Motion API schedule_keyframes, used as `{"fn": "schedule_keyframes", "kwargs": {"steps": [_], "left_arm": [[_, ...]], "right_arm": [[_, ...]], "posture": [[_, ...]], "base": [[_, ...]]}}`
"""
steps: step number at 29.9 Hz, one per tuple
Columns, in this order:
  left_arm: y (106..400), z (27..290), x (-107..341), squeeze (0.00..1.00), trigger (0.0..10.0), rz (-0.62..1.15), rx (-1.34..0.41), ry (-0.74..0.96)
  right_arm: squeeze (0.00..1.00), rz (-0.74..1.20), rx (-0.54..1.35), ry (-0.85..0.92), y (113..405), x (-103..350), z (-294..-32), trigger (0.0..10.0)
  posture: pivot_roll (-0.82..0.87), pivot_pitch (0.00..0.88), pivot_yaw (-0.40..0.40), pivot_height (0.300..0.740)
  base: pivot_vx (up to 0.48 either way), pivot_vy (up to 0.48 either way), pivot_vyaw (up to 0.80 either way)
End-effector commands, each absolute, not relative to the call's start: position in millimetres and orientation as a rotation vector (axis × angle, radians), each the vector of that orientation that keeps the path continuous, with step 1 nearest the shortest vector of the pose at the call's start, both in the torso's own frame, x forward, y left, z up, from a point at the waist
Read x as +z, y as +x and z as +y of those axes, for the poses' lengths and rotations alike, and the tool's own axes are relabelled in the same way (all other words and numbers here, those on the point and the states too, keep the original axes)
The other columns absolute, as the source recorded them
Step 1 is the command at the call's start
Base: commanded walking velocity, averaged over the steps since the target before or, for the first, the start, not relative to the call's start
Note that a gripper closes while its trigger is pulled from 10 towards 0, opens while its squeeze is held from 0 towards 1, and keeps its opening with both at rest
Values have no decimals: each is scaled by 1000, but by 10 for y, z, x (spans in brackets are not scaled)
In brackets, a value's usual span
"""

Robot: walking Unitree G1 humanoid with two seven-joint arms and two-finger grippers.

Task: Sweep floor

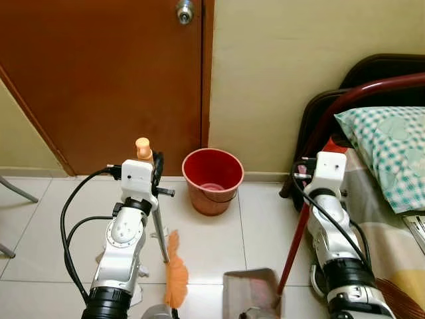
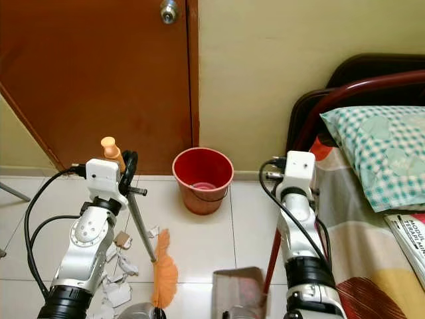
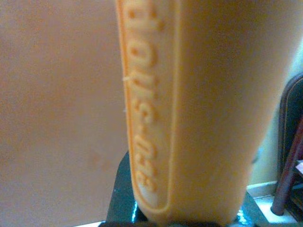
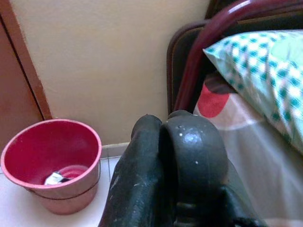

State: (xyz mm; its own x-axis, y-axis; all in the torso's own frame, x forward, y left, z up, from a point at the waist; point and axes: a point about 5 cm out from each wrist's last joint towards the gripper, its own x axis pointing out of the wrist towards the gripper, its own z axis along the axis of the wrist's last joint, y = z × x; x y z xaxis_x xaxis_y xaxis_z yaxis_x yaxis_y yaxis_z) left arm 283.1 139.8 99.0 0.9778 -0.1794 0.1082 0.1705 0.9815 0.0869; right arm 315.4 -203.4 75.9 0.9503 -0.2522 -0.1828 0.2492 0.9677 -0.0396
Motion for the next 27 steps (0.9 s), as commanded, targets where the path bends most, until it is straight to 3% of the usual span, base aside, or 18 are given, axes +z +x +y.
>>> {"fn": "schedule_keyframes", "kwargs": {"steps": [1,4,5,6,7,8,9,11,12,13,14,15,27], "left_arm": [[2808,1383,1022,0,10000,-128,-183,50],[2755,1371,983,0,10000,-116,-188,37],[2743,1375,968,0,10000,-109,-181,29],[2735,1377,957,0,10000,-104,-176,23],[2731,1379,951,0,10000,-101,-172,19],[2723,1383,931,0,10000,-91,-166,12],[2701,1394,888,0,10000,-72,-156,-14],[2686,1402,859,0,10000,-62,-154,-24],[2669,1410,838,0,10000,-55,-156,-8],[2652,1417,814,0,10000,-47,-156,-5],[2630,1423,789,0,10000,-37,-157,-10],[2595,1442,747,0,10000,-21,-160,-24],[2492,1487,670,0,10000,9,-191,3]], "right_arm": [[0,107,-263,7,3187,893,-2043,10000],[0,77,-310,71,3100,850,-2070,10000],[0,77,-310,80,3073,827,-2061,7961],[0,77,-311,87,3054,811,-2056,7961],[0,76,-311,90,3043,801,-2052,5020],[0,82,-304,98,3016,771,-2032,3686],[0,85,-286,118,2954,723,-1981,0],[0,78,-268,119,2917,704,-1943,0],[0,61,-247,113,2895,704,-1910,2549],[0,42,-220,110,2876,713,-1873,2549],[0,26,-195,101,2853,713,-1838,8118],[0,12,-171,72,2806,697,-1805,10000],[0,32,-182,34,2508,597,-1988,10000]], "posture": [[-37,2,-27,740],[-24,0,-35,740],[-22,0,-36,740],[-22,0,-36,740],[-22,0,-36,740],[-19,0,-34,740],[-15,0,-30,740],[-11,0,-23,740],[-10,0,-18,740],[-7,0,-14,740],[-8,0,-10,740],[-11,0,-8,740],[-33,0,7,740]], "base": [[0,0,0],[0,0,0],[0,0,0],[0,0,0],[0,0,0],[0,0,0],[0,0,0],[0,0,0],[0,0,0],[0,0,0],[0,0,0],[0,0,0],[0,0,0]]}}
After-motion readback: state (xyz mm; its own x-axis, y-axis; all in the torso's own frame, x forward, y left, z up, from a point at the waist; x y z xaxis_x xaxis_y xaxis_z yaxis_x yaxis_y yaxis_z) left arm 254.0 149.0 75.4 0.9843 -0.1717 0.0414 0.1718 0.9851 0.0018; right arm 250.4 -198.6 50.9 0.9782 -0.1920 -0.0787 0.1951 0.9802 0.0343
